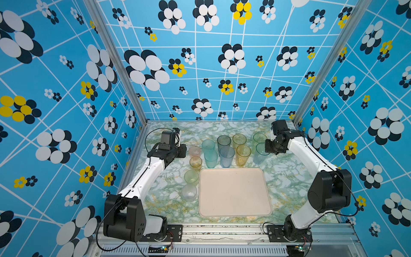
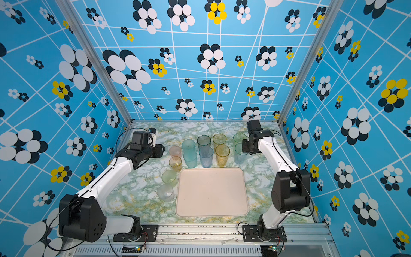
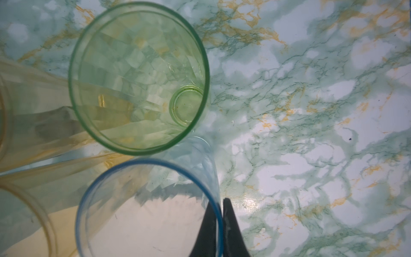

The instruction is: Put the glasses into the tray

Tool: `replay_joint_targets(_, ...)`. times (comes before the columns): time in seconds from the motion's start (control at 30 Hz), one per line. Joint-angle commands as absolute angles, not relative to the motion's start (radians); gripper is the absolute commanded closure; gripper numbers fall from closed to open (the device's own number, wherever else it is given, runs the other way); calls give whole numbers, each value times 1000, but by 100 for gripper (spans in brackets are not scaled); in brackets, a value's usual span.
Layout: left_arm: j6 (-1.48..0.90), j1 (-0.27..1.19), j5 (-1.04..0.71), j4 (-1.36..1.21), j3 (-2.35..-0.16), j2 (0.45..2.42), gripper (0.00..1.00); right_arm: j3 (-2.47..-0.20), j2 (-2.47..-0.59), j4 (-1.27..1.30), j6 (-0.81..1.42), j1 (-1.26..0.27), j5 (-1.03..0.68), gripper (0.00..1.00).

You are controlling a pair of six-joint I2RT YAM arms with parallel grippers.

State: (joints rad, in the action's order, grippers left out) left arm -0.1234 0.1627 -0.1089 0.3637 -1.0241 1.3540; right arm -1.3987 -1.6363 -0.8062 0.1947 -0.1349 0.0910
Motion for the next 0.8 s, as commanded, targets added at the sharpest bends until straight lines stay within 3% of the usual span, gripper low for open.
replay_joint_targets(0.0, -130, 153, -126, 368, -1042, 1348, 53, -1388, -1571, -832, 174, -130, 62, 100)
replay_joint_targets(0.3, -140, 153, -132, 345, -1014, 1335, 53, -1384, -1488, -894, 162, -157, 87, 100)
replay_joint_targets(0.57, -147, 153, -139, 323, -985, 1310, 53, -1448, -1306, -965, 144, -178, 161, 100)
replay_joint_targets(0.77, -159, 152, -157, 311, -970, 1289, 53, -1549, -1261, -1034, 120, -305, 197, 100)
